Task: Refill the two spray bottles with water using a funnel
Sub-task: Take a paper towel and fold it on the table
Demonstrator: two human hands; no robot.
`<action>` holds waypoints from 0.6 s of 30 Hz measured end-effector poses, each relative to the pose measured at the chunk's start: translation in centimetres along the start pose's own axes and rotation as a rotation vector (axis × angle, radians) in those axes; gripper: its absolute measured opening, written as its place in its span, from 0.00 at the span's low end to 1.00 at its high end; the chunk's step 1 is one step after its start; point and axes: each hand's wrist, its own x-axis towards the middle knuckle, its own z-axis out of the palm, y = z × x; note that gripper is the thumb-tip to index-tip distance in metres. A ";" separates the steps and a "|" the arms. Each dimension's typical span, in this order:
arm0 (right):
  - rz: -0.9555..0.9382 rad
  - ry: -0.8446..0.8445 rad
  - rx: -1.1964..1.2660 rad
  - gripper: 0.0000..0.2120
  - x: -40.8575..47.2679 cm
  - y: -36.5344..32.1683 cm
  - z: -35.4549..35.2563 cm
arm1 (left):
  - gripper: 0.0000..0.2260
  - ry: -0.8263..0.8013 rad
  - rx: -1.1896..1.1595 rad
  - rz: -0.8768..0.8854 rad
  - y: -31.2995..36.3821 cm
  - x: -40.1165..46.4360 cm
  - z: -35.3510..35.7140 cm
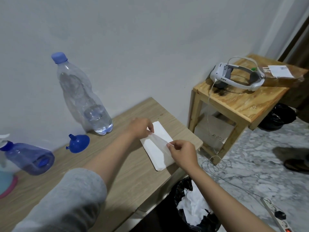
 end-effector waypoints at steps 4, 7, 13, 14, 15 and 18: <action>-0.044 0.020 0.004 0.10 0.9 -0.6 -1.5 | 0.06 0.050 0.019 0.024 1.3 0.3 -1.5; -0.073 0.050 0.059 0.09 1.3 -1.3 -2.6 | 0.06 0.110 -0.006 0.034 2.0 0.3 -2.5; -0.191 0.106 0.094 0.08 1.7 -3.6 -4.8 | 0.08 0.230 0.072 0.053 3.1 -0.4 -5.5; -0.211 0.119 0.085 0.07 1.8 -4.1 -5.2 | 0.08 0.255 0.072 0.050 3.3 -0.6 -6.0; -0.233 0.131 0.079 0.07 1.8 -4.6 -5.6 | 0.08 0.287 0.067 0.045 3.4 -0.8 -6.5; -0.300 0.166 0.064 0.07 1.9 -6.0 -6.7 | 0.07 0.369 0.060 0.035 3.9 -1.5 -8.0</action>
